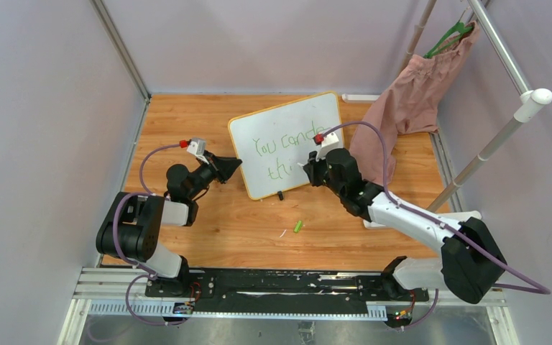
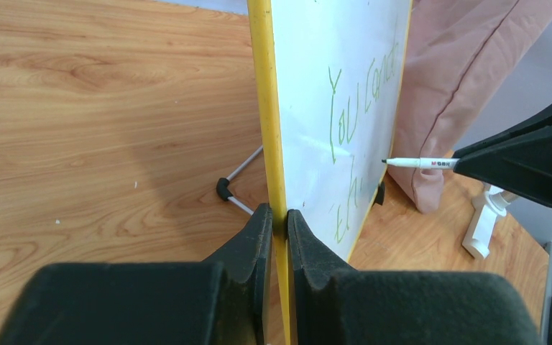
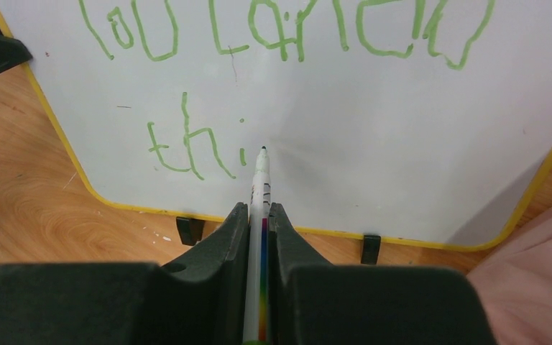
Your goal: Write a sentence on the whiteboard
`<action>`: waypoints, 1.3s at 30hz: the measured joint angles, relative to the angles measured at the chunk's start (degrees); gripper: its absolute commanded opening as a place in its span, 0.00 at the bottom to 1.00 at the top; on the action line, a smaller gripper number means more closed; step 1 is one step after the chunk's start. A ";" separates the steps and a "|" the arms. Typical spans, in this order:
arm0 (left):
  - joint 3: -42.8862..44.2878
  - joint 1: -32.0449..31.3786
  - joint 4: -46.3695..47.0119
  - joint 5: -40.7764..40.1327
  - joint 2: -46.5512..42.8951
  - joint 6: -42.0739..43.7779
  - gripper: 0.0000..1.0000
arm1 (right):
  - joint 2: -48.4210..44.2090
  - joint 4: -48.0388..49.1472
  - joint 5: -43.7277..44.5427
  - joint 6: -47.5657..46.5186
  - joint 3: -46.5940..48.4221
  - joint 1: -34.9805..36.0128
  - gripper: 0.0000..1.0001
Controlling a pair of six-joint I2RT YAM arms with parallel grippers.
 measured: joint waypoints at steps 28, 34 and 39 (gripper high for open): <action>0.00 -0.02 0.00 0.00 0.02 0.00 0.00 | 0.72 2.12 1.25 0.00 0.00 -1.33 0.00; 0.00 -0.02 0.00 0.00 0.02 0.00 0.00 | 0.66 3.10 0.90 0.00 -0.44 -1.33 0.00; 0.09 -0.02 -0.02 0.00 0.02 0.00 0.00 | 0.15 5.53 0.90 -0.04 -2.95 -1.33 0.00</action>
